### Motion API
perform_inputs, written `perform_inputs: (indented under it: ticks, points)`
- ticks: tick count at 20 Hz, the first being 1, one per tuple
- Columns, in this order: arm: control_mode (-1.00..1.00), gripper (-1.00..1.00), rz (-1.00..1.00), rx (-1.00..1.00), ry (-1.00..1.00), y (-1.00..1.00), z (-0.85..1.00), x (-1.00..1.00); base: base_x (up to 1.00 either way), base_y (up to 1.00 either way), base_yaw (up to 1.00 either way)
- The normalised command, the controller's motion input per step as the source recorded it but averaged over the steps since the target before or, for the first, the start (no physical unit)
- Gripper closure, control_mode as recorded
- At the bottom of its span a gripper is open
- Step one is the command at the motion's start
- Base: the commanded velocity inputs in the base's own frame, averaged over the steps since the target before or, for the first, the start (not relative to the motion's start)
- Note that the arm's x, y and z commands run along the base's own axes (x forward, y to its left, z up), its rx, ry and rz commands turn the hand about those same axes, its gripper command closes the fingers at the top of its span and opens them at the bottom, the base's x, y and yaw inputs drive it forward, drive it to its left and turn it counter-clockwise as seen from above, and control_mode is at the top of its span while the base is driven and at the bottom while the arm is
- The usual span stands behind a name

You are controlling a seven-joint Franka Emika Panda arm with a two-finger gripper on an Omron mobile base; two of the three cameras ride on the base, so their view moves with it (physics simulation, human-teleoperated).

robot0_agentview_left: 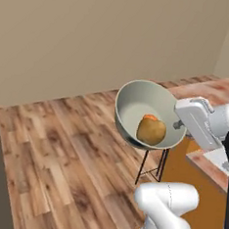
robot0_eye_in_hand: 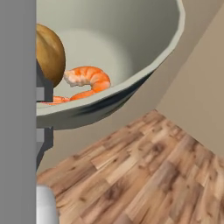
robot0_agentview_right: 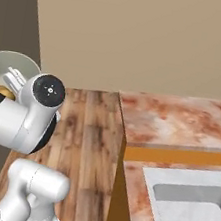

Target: The microwave is finished heating the shrimp and potato. Take the bowl containing the food and place it on the dining counter.

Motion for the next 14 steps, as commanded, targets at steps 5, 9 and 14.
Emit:
perform_inputs:
  ticks: [5,9,14]
  points:
    - [1.0,1.0,0.0,0.0,0.0,0.0,0.0,0.0,1.0,0.96,-0.24]
    - [1.0,1.0,0.0,0.0,0.0,0.0,0.0,0.0,1.0,1.0,-0.36]
    - [1.0,1.0,0.0,0.0,0.0,0.0,0.0,0.0,0.98,0.97,-0.57]
